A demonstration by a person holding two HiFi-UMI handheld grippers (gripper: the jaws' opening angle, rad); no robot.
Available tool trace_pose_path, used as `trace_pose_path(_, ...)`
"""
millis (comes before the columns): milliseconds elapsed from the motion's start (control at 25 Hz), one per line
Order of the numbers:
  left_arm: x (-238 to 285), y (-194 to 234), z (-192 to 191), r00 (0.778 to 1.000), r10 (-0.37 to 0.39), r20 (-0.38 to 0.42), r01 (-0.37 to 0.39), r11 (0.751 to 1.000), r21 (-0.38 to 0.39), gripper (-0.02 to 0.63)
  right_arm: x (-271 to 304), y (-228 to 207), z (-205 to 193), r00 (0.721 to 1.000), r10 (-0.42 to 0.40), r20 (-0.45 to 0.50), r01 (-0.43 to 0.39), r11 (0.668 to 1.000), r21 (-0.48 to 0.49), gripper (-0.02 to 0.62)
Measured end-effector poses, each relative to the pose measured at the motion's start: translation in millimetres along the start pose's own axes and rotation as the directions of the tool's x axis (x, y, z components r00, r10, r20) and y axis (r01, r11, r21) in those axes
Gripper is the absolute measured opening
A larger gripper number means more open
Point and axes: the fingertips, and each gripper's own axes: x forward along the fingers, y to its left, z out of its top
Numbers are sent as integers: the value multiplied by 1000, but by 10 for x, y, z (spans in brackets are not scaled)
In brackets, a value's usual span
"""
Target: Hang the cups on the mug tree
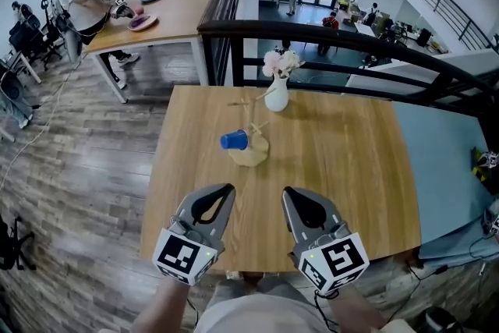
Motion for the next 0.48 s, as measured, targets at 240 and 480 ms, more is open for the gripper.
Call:
trace_pose_path(240, 46, -41, -2, 1000, 7, -3, -7, 1000, -14, 3, -8, -30, 17, 1000, -1, 4, 1, 1000, -3, 0)
trace_pose_path(480, 143, -28, 23, 1000, -8, 0, 8, 999, -33, 2, -118, -215, 79, 998, -58, 10, 59, 997, -54, 0)
